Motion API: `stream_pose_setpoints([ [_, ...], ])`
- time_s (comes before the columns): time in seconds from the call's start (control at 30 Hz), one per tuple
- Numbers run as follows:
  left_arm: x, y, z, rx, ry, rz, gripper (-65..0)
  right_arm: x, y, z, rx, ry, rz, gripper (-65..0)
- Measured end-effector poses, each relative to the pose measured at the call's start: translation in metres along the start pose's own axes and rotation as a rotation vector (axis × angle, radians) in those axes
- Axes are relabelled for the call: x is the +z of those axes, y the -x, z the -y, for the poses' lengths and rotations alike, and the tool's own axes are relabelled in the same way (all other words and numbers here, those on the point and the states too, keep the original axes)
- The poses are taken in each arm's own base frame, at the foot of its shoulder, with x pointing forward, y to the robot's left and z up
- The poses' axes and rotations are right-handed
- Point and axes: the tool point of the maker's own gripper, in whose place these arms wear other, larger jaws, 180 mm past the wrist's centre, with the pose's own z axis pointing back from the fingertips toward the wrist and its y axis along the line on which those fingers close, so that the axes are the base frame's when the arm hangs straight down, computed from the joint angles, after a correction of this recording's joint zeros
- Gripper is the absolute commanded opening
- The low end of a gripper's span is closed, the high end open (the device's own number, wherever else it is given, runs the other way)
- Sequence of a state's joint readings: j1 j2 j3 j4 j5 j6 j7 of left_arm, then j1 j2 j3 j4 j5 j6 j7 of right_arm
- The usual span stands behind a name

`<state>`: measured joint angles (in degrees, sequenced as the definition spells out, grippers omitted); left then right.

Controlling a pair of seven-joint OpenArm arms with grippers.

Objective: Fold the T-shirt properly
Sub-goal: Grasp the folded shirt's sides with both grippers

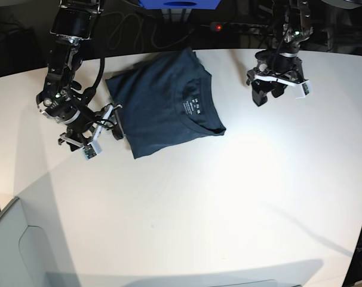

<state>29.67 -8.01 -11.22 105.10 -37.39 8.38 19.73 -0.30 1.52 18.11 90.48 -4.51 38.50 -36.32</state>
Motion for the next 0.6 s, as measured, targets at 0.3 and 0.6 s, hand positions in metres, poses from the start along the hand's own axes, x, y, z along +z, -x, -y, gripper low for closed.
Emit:
stream_pose_setpoints([
  [0.3, -0.01, 0.025, 0.067, 0.126, 0.189, -0.071, -28.4, 0.047, -0.016, 0.004, 0.072, 0.1, 0.064, -24.8],
  [0.6, -0.019, 0.052, 0.092, 0.191, 0.245, -0.148, -28.4, 0.05, 0.003, -0.005, 0.059, 0.085, 0.024, -24.8],
])
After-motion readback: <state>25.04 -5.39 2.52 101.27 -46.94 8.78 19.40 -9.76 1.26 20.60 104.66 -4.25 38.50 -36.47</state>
